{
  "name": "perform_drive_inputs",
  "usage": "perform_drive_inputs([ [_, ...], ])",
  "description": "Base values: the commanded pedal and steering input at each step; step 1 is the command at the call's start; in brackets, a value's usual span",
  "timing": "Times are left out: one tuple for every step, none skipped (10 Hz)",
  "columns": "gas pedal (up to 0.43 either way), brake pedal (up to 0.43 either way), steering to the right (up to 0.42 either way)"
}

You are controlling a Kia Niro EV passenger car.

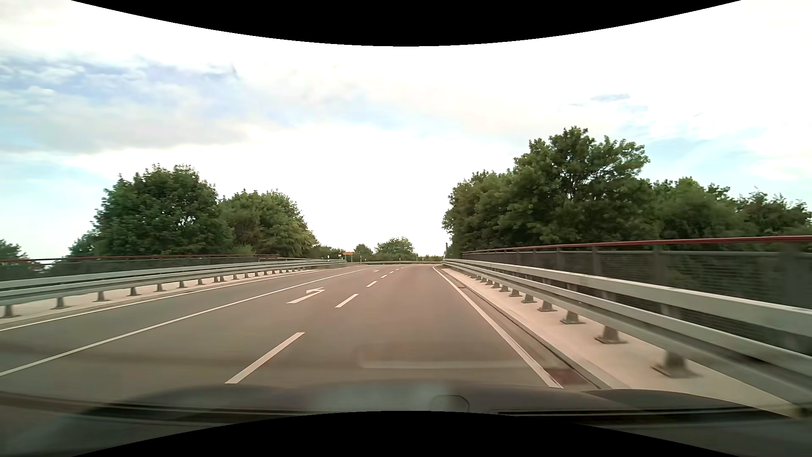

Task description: Follow the waypoints while adhering to traffic rules and regulations

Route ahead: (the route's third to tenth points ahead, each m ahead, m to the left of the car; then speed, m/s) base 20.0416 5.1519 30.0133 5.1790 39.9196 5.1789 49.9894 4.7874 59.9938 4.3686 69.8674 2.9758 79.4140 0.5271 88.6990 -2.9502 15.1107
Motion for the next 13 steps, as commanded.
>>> perform_drive_inputs([
  [0.130, 0.000, -0.003],
  [0.130, 0.000, -0.003],
  [0.138, 0.000, -0.003],
  [0.138, 0.000, -0.003],
  [0.138, 0.000, -0.003],
  [0.138, 0.000, -0.003],
  [0.138, 0.000, -0.003],
  [0.138, 0.000, -0.003],
  [0.138, 0.000, -0.003],
  [0.138, 0.000, -0.003],
  [0.138, 0.000, -0.003],
  [0.138, 0.000, -0.003],
  [0.138, 0.000, -0.003],
])
